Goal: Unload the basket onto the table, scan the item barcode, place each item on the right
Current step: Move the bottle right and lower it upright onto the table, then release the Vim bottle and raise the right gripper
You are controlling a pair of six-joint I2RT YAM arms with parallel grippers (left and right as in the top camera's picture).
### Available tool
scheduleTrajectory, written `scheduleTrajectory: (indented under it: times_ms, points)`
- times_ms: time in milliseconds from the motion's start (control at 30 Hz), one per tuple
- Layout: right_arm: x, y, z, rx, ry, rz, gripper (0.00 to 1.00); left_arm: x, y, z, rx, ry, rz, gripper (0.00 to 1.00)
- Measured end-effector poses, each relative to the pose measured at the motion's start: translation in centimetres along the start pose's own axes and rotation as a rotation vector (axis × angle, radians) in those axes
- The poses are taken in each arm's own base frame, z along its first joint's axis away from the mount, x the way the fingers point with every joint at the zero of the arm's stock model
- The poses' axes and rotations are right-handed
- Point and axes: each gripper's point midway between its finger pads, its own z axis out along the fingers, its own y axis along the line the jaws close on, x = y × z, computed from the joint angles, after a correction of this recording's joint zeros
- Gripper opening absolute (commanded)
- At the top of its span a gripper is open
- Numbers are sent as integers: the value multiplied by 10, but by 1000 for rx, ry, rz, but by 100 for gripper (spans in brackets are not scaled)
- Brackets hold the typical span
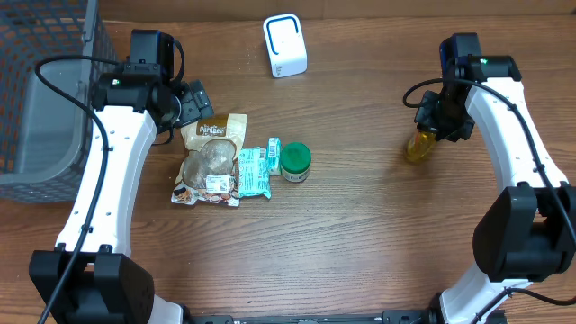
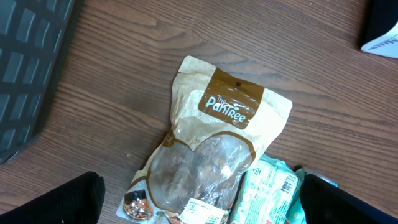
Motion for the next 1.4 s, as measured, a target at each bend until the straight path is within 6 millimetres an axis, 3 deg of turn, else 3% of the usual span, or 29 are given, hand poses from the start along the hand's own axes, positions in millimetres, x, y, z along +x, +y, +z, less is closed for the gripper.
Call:
scheduleTrajectory:
  times_ms: [133,200,300,400,533,633,900,1033,1200,1267,1400]
  points:
    - [2,-1,7,2,5,3,20,0,0,0,0,0,0,100]
    - [1,0,14,-2,-4,3,26,0,0,0,0,0,0,100]
    - [2,0,16,-1,-2,3,42,0,0,0,0,0,0,100]
    - [1,1,16,-5,-7,-1,64,0,0,0,0,0,0,100]
    - [2,1,16,-7,-4,2,78,0,0,0,0,0,0,100]
    - [2,1,17,-6,-3,6,100,0,0,0,0,0,0,99]
    - [5,-1,11,2,12,2,100,0,0,0,0,0,0,100]
    - [-12,5,-24,-25,-38,3,100,0,0,0,0,0,0,100]
    - [-33,35,-84,-170,-138,-47,100,0,0,0,0,0,0,100]
    - [-27,53,-99,-236,-146,-83,100,0,0,0,0,0,0,100]
    - [0,89,-107,-313,-96,-170,100,0,0,0,0,0,0,100]
